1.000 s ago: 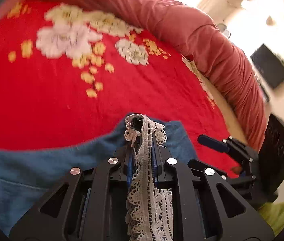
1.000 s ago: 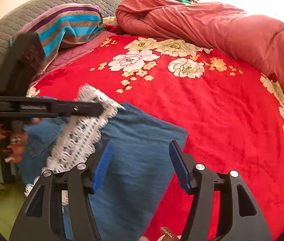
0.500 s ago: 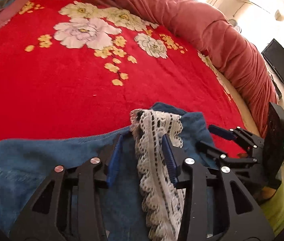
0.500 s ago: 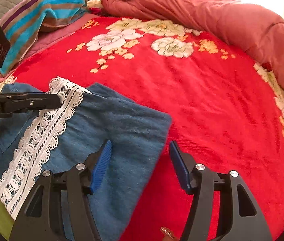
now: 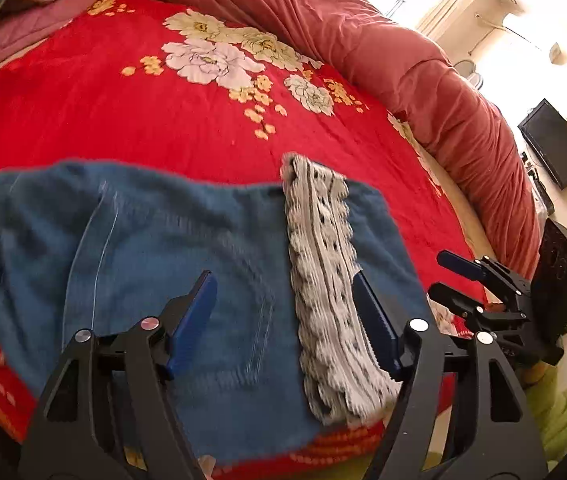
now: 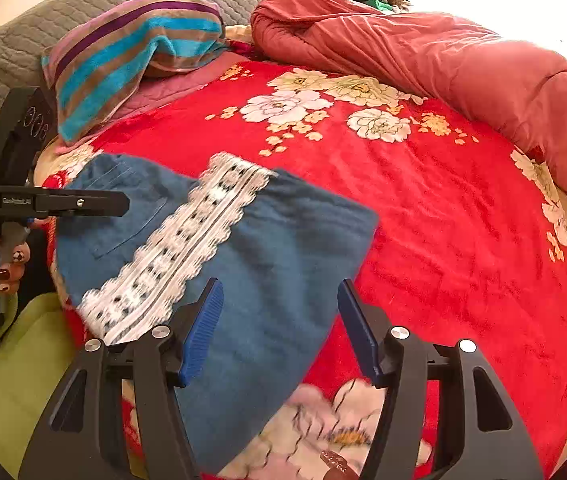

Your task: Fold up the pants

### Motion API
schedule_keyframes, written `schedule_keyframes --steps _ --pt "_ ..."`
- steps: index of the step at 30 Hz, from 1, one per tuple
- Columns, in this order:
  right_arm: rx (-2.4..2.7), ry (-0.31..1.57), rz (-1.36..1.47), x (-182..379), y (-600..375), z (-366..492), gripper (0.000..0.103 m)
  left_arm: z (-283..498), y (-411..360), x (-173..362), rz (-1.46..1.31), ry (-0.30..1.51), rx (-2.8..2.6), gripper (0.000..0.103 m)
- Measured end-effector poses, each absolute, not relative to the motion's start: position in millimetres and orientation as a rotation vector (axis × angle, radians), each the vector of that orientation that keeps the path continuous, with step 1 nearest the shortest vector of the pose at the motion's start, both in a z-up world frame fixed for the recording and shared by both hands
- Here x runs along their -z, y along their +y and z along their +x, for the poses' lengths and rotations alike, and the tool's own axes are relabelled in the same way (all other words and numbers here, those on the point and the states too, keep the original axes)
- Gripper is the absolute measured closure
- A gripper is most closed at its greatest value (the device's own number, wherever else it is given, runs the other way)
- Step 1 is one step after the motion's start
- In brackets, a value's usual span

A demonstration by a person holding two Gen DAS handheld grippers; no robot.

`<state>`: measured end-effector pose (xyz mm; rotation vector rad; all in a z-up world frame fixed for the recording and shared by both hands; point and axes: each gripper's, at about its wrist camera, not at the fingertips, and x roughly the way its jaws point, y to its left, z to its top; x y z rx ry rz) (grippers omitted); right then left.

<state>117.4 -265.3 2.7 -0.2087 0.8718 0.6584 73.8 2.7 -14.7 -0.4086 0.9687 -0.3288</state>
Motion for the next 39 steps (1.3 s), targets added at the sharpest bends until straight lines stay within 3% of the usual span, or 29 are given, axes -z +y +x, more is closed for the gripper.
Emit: schedule_keyframes --steps 8,13,23,24,25,26,30,34,39 --pt "-0.727 0.886 -0.186 0 -263 94 0.046 38 -7 15 -0.444 1.000 0.359 0.035" --pt "-0.771 0.890 -0.186 4 -256 84 0.045 28 -24 23 -0.472 1.055 0.441 0.049" --pt "-0.796 0.951 -0.202 27 -256 77 0.045 41 -49 47 -0.452 1.152 0.390 0.045" --pt "-0.795 0.953 -0.202 28 -257 76 0.045 42 -54 47 -0.438 1.147 0.394 0.047" --pt "-0.796 0.957 -0.199 30 -258 76 0.045 44 -56 47 -0.436 1.143 0.401 0.055" --pt "-0.795 0.960 -0.199 32 -258 77 0.045 45 -59 49 -0.435 1.144 0.405 0.072" --pt "-0.797 0.966 -0.204 31 -259 77 0.045 43 -54 44 -0.437 1.123 0.398 0.091" --pt "-0.813 0.917 -0.201 17 -260 70 0.045 30 -45 26 -0.397 1.065 0.374 0.092" --pt "-0.840 0.896 -0.210 13 -249 67 0.045 33 -42 39 -0.409 1.111 0.345 0.092"
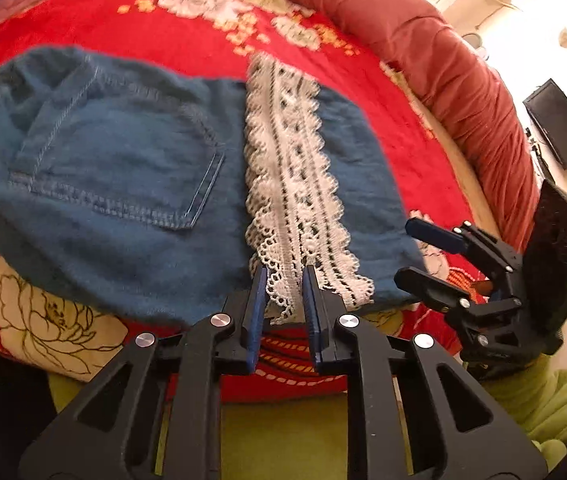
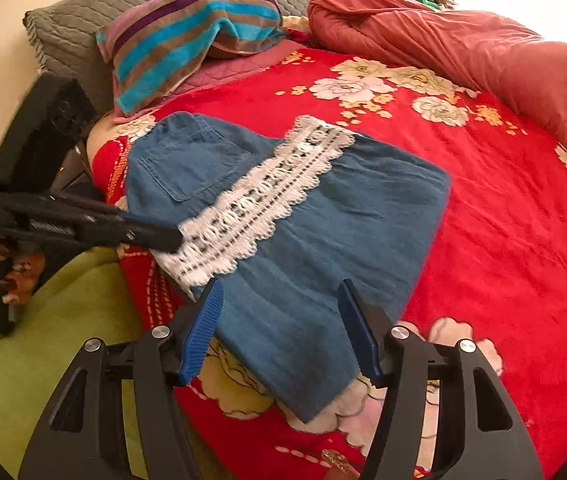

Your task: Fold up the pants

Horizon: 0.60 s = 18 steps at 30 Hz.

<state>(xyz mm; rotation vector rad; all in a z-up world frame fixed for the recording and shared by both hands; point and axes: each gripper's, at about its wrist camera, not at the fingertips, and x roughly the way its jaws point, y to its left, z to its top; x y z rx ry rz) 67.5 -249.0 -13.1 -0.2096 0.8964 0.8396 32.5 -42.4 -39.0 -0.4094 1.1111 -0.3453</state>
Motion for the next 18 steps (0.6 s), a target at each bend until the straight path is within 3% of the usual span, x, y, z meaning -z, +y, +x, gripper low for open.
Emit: schedule_keyframes --steps 6,18 --pt "-0.805 0.987 -0.233 39 -246 72 0.046 34 -41 45 -0.405 1.126 0.340 0.083" --pt "-0.800 0.959 -0.214 24 -255 68 0.044 30 -45 35 -0.358 1.094 0.328 0.082"
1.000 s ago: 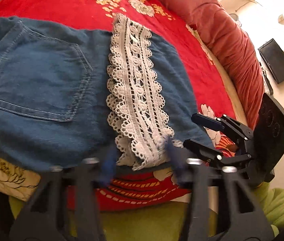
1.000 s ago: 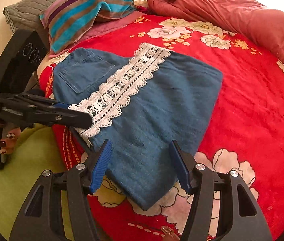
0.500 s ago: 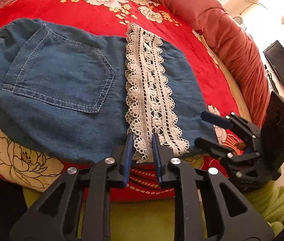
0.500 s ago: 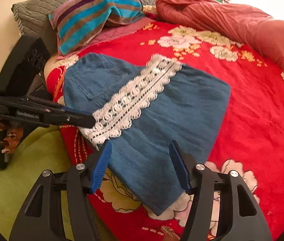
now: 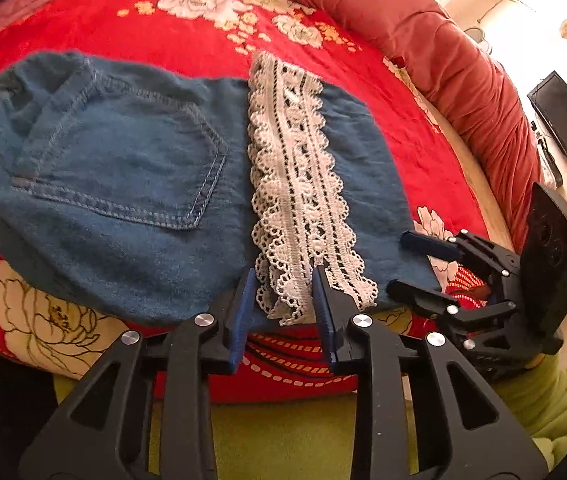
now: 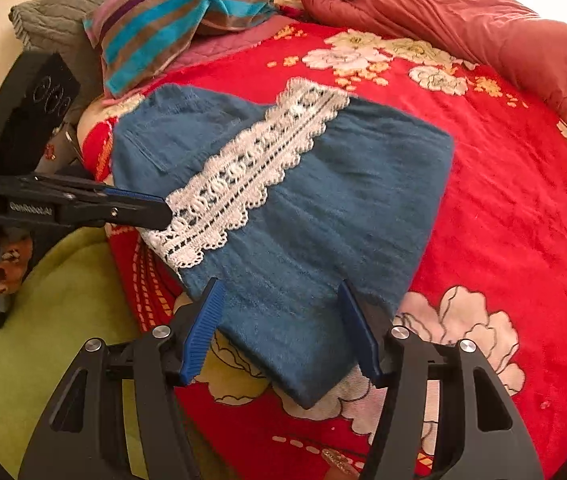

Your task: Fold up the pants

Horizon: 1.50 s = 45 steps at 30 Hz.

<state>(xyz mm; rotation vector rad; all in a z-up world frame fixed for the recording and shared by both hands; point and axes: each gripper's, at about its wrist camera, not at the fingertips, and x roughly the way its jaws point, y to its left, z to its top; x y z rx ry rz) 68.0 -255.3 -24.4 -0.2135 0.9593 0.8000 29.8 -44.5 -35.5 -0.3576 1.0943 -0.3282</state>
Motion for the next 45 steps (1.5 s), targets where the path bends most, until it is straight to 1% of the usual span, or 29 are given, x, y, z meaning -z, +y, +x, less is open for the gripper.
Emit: schedule_keyframes --steps 3,4,6,8,9,10,11,13,15,17,18,22,24,25,26,27,31,32,45 --pt "-0.787 0.941 -0.206 16 -261 71 0.044 27 -47 30 -0.332 1.077 0.324 0.082" --pt "-0.781 0.936 -0.204 14 -263 71 0.044 27 -47 28 -0.324 1.071 0.322 0.081" --pt "-0.772 0.932 -0.200 13 -266 72 0.043 25 -47 24 -0.311 1.059 0.318 0.074" --pt "-0.764 0.930 -0.195 12 -268 72 0.043 23 -48 19 -0.300 1.046 0.312 0.073" --pt "-0.762 0.929 -0.193 12 -269 72 0.040 22 -48 17 -0.294 1.038 0.310 0.072" --pt "-0.756 0.923 -0.188 11 -270 72 0.033 21 -48 15 -0.290 1.033 0.307 0.072" --pt "-0.754 0.918 -0.184 10 -270 72 0.031 20 -48 14 -0.285 1.026 0.302 0.070" --pt "-0.754 0.910 -0.176 7 -272 71 0.031 19 -48 12 -0.282 1.019 0.297 0.068" --pt "-0.747 0.904 -0.177 5 -273 71 0.030 17 -48 9 -0.279 1.012 0.291 0.063" --pt "-0.739 0.895 -0.176 2 -274 71 0.030 15 -47 7 -0.275 1.003 0.285 0.061" --pt "-0.735 0.890 -0.173 1 -275 71 0.030 14 -47 5 -0.270 0.995 0.280 0.056" --pt "-0.729 0.871 -0.152 -7 -279 72 0.030 11 -46 -4 -0.241 0.966 0.252 0.042" --pt "-0.722 0.859 -0.148 -11 -279 73 0.030 9 -45 -7 -0.231 0.954 0.246 0.030" --pt "-0.721 0.855 -0.146 -13 -278 74 0.027 8 -44 -10 -0.228 0.947 0.244 0.029" --pt "-0.717 0.851 -0.144 -15 -278 74 0.017 7 -43 -11 -0.225 0.940 0.238 0.027" --pt "-0.709 0.835 -0.139 -18 -278 73 0.004 7 -42 -13 -0.221 0.935 0.232 0.023" --pt "-0.709 0.819 -0.143 -25 -274 76 0.005 5 -37 -20 -0.193 0.910 0.185 0.015" --pt "-0.707 0.815 -0.144 -28 -273 78 0.005 5 -36 -21 -0.188 0.904 0.172 0.011" --pt "-0.736 0.796 -0.145 -43 -246 87 0.005 0 -6 -21 -0.209 0.897 0.060 0.010"
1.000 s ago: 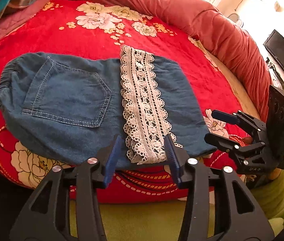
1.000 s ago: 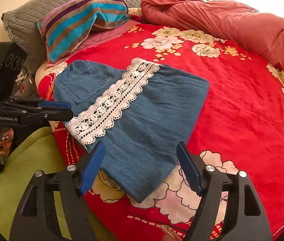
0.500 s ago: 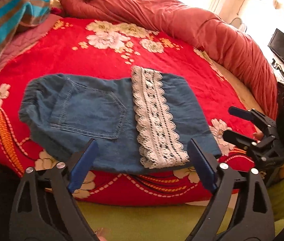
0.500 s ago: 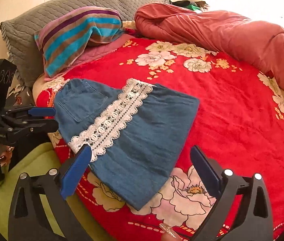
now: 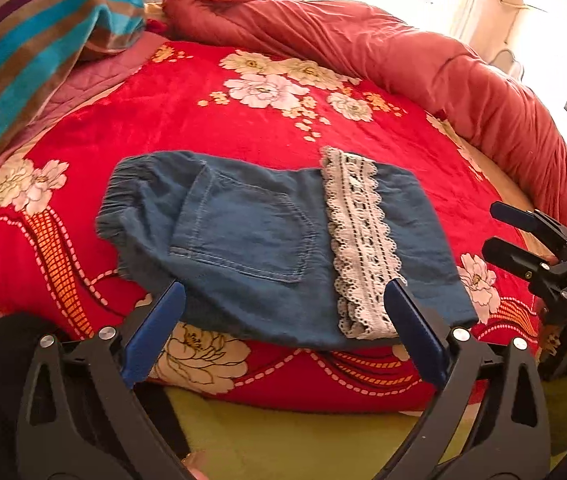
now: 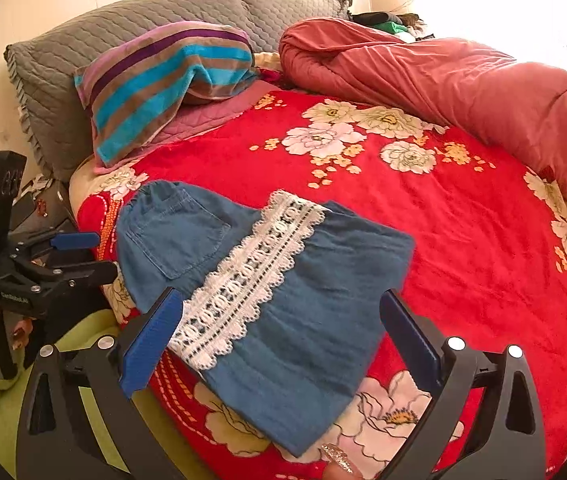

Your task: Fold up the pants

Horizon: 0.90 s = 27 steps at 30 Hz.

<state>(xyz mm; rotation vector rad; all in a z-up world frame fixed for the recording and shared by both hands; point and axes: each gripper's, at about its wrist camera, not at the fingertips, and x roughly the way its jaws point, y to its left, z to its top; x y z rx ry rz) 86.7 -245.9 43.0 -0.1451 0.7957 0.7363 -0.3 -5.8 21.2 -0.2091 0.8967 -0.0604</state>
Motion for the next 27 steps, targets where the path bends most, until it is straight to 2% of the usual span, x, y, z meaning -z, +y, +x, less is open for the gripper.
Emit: schedule_keyframes --steps 19,27 --pt "-0.849 0.811 -0.200 -53 -181 105 0.005 -6 30 -8 -0.247 0.914 -0.030 0.010" --pt "-0.945 0.863 -0.268 -47 -124 128 0.005 -6 66 12 -0.428 0.917 -0.019 0.010"
